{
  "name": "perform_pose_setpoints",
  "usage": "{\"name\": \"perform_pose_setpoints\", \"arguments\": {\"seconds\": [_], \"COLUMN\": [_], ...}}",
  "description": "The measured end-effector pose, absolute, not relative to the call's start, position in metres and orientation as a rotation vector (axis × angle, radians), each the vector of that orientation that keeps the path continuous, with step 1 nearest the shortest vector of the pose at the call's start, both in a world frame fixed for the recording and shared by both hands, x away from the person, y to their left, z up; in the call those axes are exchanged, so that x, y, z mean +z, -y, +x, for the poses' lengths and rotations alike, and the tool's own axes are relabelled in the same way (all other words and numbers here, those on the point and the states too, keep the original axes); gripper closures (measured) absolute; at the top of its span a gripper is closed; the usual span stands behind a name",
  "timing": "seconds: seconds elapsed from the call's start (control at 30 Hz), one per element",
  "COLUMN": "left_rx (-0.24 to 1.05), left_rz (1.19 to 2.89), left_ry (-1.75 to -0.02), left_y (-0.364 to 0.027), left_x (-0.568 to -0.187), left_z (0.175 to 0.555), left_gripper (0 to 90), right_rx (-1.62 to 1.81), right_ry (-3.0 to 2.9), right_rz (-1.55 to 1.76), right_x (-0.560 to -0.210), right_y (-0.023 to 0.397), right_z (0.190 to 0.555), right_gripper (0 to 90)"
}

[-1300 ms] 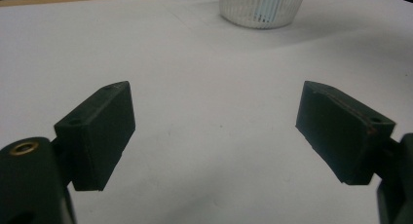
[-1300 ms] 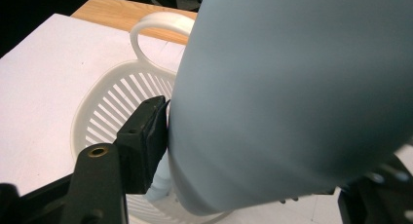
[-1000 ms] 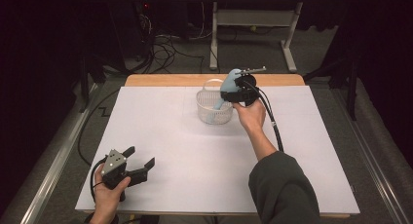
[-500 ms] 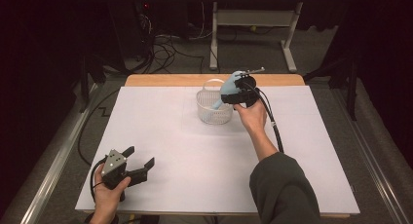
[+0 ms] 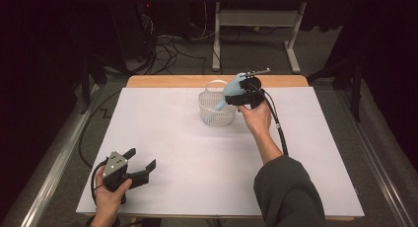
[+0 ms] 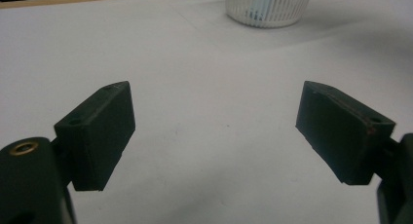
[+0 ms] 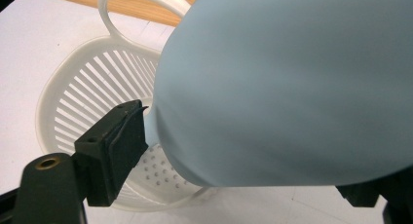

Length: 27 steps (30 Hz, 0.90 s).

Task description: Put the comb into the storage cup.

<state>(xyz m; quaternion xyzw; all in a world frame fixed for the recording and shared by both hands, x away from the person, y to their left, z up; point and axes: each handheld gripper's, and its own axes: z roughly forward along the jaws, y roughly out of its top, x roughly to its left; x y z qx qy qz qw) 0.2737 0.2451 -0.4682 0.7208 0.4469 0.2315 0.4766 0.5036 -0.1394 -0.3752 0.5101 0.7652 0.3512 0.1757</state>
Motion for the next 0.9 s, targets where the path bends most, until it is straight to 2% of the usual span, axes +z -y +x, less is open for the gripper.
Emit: {"name": "perform_pose_setpoints", "arguments": {"seconds": [0.9], "left_rx": [0.56], "left_rz": [1.749], "left_ry": [-1.096], "left_y": [-0.245], "left_x": [-0.468], "left_z": [0.274], "left_gripper": [15.3], "right_rx": [1.029], "right_ry": [-2.138], "right_rz": [1.424], "right_x": [-0.366], "right_y": [0.162], "right_z": [0.491], "right_gripper": [15.8]}}
